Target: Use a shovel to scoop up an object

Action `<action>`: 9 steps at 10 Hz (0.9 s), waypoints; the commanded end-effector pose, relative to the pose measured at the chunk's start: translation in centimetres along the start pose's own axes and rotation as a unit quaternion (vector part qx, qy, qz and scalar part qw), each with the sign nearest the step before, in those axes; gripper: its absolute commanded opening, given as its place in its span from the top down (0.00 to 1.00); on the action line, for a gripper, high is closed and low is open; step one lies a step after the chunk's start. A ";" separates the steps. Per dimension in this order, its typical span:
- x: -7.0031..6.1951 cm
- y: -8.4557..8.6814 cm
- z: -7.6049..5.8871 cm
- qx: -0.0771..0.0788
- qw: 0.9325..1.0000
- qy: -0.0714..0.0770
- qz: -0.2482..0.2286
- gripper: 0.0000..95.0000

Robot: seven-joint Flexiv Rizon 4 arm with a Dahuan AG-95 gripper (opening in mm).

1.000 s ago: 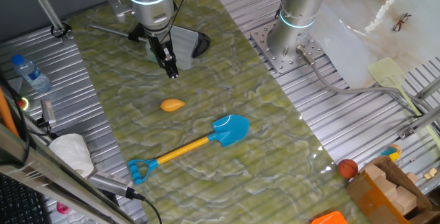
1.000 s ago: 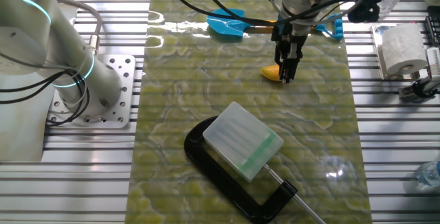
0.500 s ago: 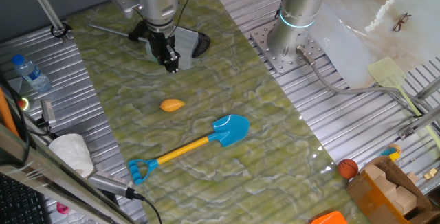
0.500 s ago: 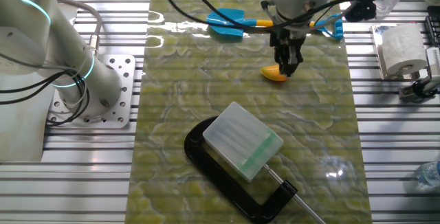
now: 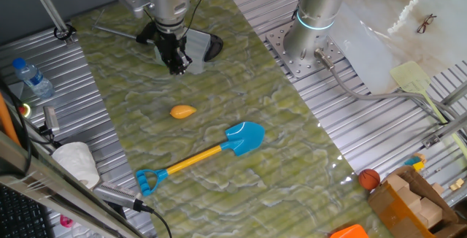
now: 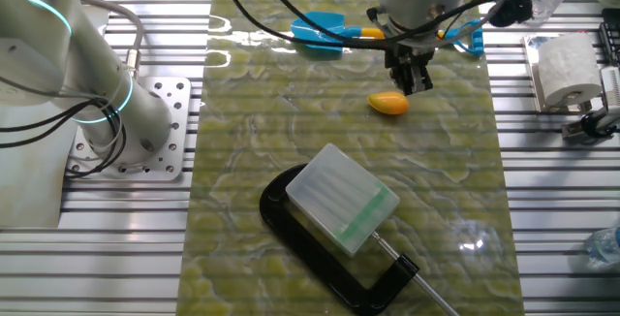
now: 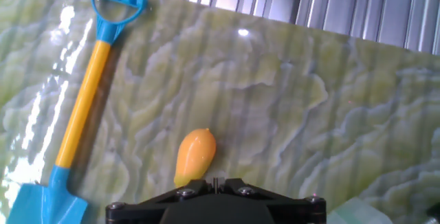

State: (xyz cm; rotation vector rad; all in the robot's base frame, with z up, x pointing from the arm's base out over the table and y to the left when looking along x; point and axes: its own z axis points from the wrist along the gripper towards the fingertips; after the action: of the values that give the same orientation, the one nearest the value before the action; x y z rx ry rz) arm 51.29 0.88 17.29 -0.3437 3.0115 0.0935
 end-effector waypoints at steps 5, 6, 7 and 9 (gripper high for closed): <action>-2.6 2.4 0.9 0.000 0.999 0.001 0.040 1.00; -3.0 2.9 1.1 0.001 0.999 0.001 0.045 1.00; -3.4 3.5 1.3 0.001 0.999 0.001 0.045 1.00; -4.3 4.5 1.7 0.001 0.999 0.002 0.045 1.00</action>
State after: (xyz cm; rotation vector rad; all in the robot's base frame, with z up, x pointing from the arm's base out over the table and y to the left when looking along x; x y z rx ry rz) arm 54.73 6.46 16.29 -0.2094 3.0305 0.0985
